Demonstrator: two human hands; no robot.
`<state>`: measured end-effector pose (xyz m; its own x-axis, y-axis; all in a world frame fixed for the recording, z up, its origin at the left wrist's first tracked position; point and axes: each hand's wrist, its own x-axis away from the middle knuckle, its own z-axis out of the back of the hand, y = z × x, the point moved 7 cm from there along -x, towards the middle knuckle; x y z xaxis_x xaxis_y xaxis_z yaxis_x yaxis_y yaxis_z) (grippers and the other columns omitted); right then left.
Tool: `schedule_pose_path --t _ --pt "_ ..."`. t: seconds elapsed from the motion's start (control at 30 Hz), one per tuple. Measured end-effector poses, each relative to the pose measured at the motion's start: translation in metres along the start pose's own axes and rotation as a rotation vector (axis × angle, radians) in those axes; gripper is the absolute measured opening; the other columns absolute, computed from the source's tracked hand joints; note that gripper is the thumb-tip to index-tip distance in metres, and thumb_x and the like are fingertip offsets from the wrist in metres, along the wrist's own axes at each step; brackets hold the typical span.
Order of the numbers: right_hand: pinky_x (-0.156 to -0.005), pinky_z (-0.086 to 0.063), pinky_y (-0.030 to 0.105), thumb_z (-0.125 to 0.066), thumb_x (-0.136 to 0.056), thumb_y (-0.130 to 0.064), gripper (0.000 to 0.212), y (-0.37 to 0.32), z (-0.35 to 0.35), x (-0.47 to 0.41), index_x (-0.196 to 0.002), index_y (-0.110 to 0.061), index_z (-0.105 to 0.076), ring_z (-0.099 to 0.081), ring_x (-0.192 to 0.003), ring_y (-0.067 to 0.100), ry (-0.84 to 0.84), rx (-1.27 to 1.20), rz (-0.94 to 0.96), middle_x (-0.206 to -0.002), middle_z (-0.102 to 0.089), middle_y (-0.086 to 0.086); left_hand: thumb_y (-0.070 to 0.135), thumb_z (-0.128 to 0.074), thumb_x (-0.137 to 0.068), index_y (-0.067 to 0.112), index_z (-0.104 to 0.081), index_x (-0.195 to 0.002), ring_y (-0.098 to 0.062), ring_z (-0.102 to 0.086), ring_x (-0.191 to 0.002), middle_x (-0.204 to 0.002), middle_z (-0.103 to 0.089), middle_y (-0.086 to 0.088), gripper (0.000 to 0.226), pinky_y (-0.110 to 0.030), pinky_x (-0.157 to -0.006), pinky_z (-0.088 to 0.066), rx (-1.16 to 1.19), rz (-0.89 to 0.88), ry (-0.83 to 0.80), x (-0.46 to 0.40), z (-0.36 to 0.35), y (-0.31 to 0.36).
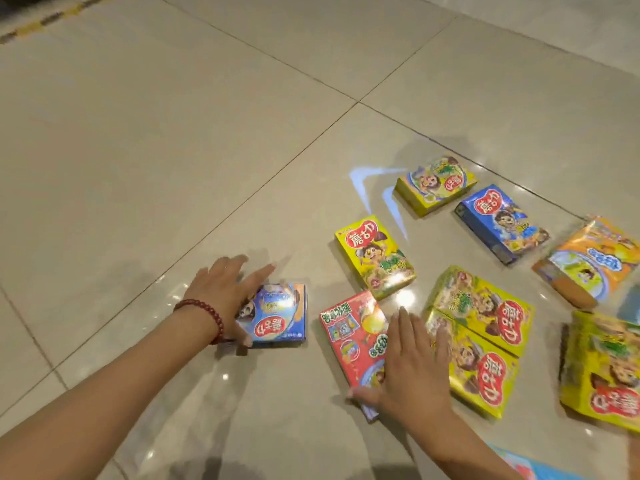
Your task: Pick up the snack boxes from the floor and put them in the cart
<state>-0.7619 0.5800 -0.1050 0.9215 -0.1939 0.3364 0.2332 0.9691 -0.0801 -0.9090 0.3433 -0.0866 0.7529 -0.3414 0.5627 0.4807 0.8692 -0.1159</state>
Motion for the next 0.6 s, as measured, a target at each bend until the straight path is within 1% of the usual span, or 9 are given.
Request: schedule_pose_path --t 0.1,0.2,0.27,0.3,0.33,0.4,0.43,0.5,0.6 --pt "-0.091 -0.028 0.054 -0.044 -0.036 -0.090 0.123 0.007 -0.016 0.000 -0.109 0.007 -0.065 -0.063 -0.104 0.039 0.032 -0.012 -0.062 -0.114 -0.065 0.023 0.058 -0.084 -0.048 0.043 -0.001 -0.148 -0.020 -0.043 -0.120 -0.130 -0.037 0.001 0.131 -0.032 -0.097 -0.043 0.139 0.007 -0.125 -0.014 -0.020 -0.006" --pt "-0.089 -0.042 0.049 -0.069 -0.029 -0.083 0.109 -0.003 -0.007 0.002 -0.101 -0.002 -0.057 -0.060 -0.094 0.035 0.067 -0.041 -0.009 -0.099 -0.062 0.014 0.064 -0.085 -0.040 0.047 -0.008 -0.145 -0.020 -0.048 -0.111 -0.109 -0.040 0.004 0.132 -0.033 -0.093 -0.045 0.235 0.007 -0.196 -0.015 -0.030 -0.009" --pt "-0.096 -0.038 0.045 -0.071 -0.039 -0.081 0.102 -0.009 -0.002 0.001 -0.110 -0.011 -0.048 -0.056 -0.096 0.028 0.008 -0.045 -0.020 -0.098 -0.057 0.004 0.075 -0.078 -0.028 0.052 -0.009 -0.142 -0.020 -0.051 -0.109 -0.106 -0.043 0.005 0.136 -0.033 -0.092 -0.046 0.253 -0.005 -0.235 -0.008 -0.036 -0.003" --pt "-0.092 -0.038 0.041 -0.071 -0.041 -0.081 0.103 -0.012 0.000 0.001 -0.113 -0.012 -0.046 -0.056 -0.094 0.026 -0.007 -0.029 -0.018 -0.097 -0.056 0.003 0.081 -0.073 -0.022 0.056 -0.009 -0.140 -0.019 -0.053 -0.107 -0.105 -0.046 0.007 0.137 -0.032 -0.091 -0.047 0.274 -0.011 -0.240 -0.005 -0.040 0.000" --pt "-0.082 -0.042 0.039 -0.073 -0.040 -0.081 0.105 -0.013 0.003 0.002 -0.114 -0.012 -0.047 -0.057 -0.086 0.026 0.006 -0.045 -0.004 -0.092 -0.057 0.003 0.084 -0.070 -0.019 0.059 -0.009 -0.137 -0.017 -0.055 -0.103 -0.105 -0.047 0.008 0.135 -0.031 -0.089 -0.048 0.311 -0.014 -0.225 0.000 -0.042 0.002" --pt "-0.065 -0.044 0.034 -0.074 -0.045 -0.078 0.111 -0.015 0.016 0.001 -0.129 -0.013 -0.042 -0.060 -0.080 0.025 0.099 -0.138 0.038 -0.091 -0.054 0.003 0.078 -0.075 -0.029 0.063 -0.008 -0.136 -0.013 -0.056 -0.099 -0.108 -0.049 0.012 0.127 -0.028 -0.086 -0.049 0.407 -0.012 -0.155 0.010 -0.043 0.005" --pt "-0.065 -0.044 0.032 -0.069 -0.057 -0.076 0.112 -0.014 0.016 -0.001 -0.144 -0.020 -0.027 -0.061 -0.087 0.023 0.046 -0.171 0.043 -0.099 -0.050 0.001 0.071 -0.079 -0.036 0.065 -0.008 -0.135 -0.011 -0.056 -0.099 -0.110 -0.051 0.015 0.122 -0.027 -0.085 -0.049 0.466 -0.006 -0.110 0.015 -0.043 0.005" --pt "-0.067 -0.043 0.029 -0.061 -0.075 -0.069 0.105 -0.011 0.013 -0.002 -0.151 -0.036 0.003 -0.059 -0.096 0.019 -0.074 -0.230 0.052 -0.105 -0.037 -0.003 0.059 -0.083 -0.049 0.071 -0.005 -0.126 -0.007 -0.059 -0.095 -0.109 -0.056 0.019 0.110 -0.023 -0.082 -0.050 0.568 -0.002 -0.032 0.029 -0.045 0.010" --pt "-0.071 -0.048 0.031 -0.063 -0.080 -0.059 0.095 -0.009 0.029 0.012 -0.150 -0.042 0.000 -0.058 -0.096 0.021 -0.062 -0.362 0.040 -0.101 -0.035 -0.004 0.049 -0.086 -0.055 0.075 -0.008 -0.117 0.006 -0.061 -0.085 -0.101 -0.061 0.024 0.102 -0.015 -0.077 -0.051 0.775 0.034 0.045 0.060 -0.041 0.020"
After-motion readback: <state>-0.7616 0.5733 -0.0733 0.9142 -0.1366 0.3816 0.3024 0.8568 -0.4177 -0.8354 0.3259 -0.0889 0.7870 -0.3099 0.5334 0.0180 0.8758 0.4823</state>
